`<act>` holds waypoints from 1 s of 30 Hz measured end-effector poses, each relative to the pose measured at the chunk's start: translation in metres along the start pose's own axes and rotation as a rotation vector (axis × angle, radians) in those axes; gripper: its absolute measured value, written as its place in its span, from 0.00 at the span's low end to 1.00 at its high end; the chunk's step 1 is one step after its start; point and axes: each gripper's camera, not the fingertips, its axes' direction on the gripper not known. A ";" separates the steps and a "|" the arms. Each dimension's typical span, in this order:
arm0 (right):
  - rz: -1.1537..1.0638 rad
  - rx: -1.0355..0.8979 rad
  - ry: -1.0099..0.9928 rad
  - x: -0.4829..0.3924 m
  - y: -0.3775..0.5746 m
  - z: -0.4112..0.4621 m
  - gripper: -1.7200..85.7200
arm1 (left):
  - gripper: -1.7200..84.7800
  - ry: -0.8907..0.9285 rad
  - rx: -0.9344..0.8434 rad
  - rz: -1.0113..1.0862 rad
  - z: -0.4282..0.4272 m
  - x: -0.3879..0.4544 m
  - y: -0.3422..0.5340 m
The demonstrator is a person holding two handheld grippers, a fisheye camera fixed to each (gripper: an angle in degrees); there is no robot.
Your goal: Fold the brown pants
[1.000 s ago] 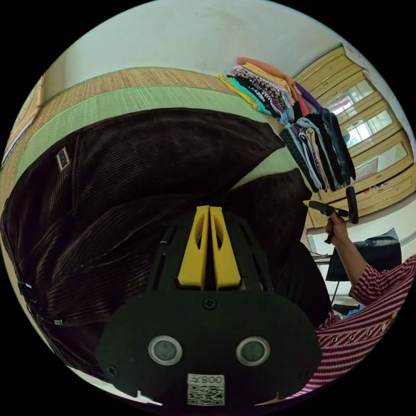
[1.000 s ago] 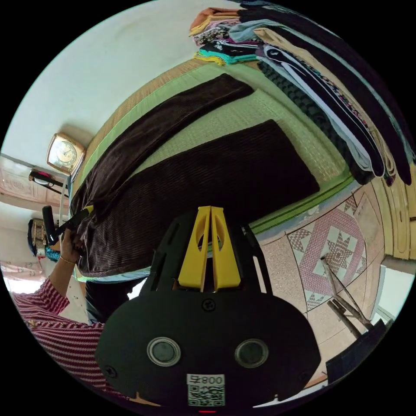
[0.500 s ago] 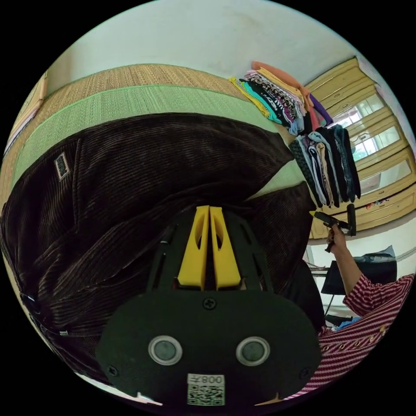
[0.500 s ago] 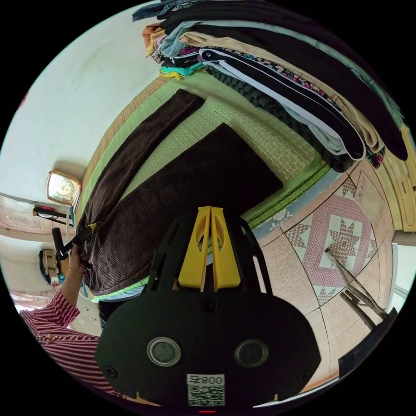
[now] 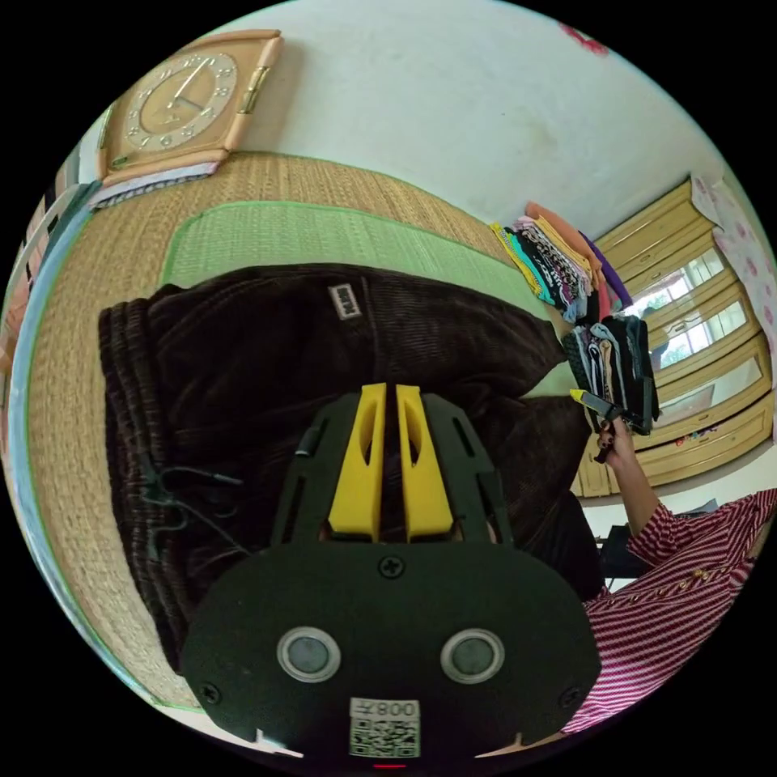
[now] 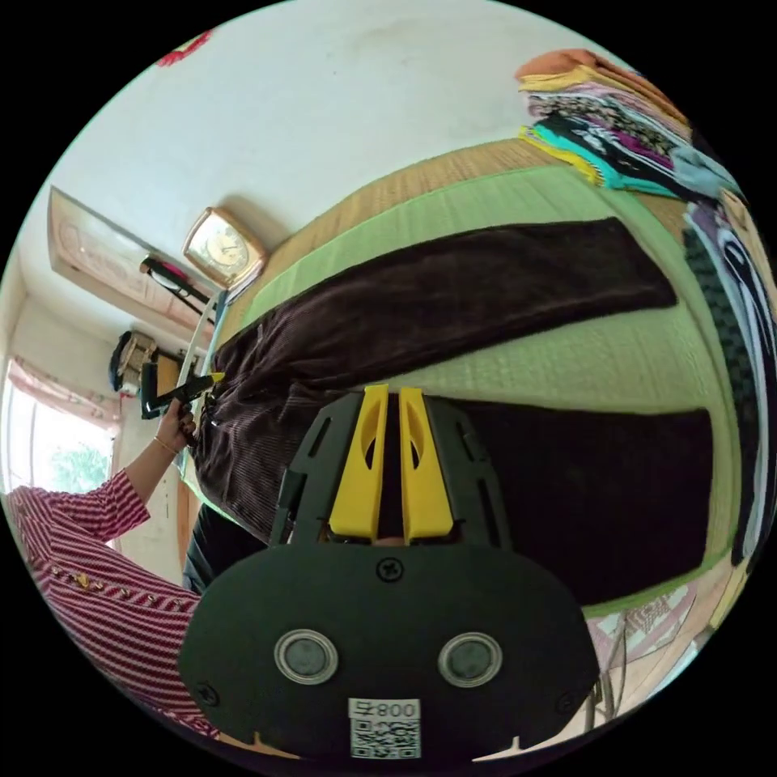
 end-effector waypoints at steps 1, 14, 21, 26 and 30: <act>-0.057 -0.026 -0.022 -0.023 -0.023 0.022 0.06 | 0.03 -0.038 0.012 -0.012 -0.014 -0.014 0.000; -0.477 -0.261 0.039 -0.237 -0.220 0.222 0.11 | 0.10 -0.180 0.003 -0.155 -0.058 -0.123 0.004; -0.485 -0.379 0.037 -0.293 -0.253 0.321 0.11 | 0.09 -0.158 0.084 -0.149 -0.069 -0.140 0.029; -0.554 -0.284 0.087 -0.329 -0.278 0.311 0.12 | 0.14 -0.152 0.039 0.017 -0.077 -0.144 0.021; -0.623 -0.336 0.163 -0.366 -0.321 0.334 0.15 | 0.17 -0.224 -0.141 0.075 -0.055 -0.154 0.005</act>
